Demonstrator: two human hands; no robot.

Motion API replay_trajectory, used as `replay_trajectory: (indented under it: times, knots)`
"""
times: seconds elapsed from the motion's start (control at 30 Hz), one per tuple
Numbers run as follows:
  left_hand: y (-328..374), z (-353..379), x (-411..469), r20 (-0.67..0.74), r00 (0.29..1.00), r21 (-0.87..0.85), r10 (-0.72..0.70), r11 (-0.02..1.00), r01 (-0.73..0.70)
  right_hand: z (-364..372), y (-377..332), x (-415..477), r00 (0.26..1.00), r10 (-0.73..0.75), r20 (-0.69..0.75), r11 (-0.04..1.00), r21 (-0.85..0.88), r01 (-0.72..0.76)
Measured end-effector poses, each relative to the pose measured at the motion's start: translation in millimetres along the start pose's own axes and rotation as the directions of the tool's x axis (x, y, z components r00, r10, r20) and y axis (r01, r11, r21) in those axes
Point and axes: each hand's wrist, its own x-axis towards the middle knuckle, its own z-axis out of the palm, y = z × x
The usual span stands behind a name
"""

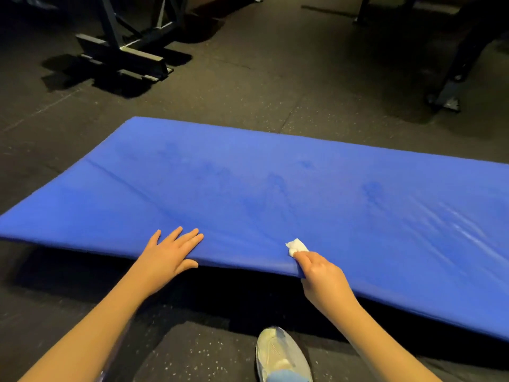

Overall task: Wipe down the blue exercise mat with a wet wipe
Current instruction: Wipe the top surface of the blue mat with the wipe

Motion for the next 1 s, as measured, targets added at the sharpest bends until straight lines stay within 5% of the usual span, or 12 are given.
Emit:
replay_trajectory:
  times: [0.27,0.5,0.77,1.0]
  knots:
    - [102.4,-1.6,43.2,-0.256,0.91,0.066,0.327,0.945,-0.321,-41.0,90.7,-72.9,0.989,0.138,-0.056,0.989,-0.04,-0.14]
    - [173.1,1.8,65.9,-0.351,0.839,0.025,0.416,0.9,-0.436,-59.6,117.6,-131.9,0.948,0.317,0.02,0.945,0.074,-0.318]
    - [173.4,-25.4,74.8,-0.352,0.798,0.121,0.489,0.869,-0.479,-22.3,29.1,-53.9,0.996,0.085,-0.014,0.971,0.227,-0.08]
    - [135.7,-18.8,57.9,-0.271,0.827,0.082,0.493,0.868,-0.49,-2.1,-3.3,-23.7,0.999,0.022,0.049,1.0,-0.018,-0.021]
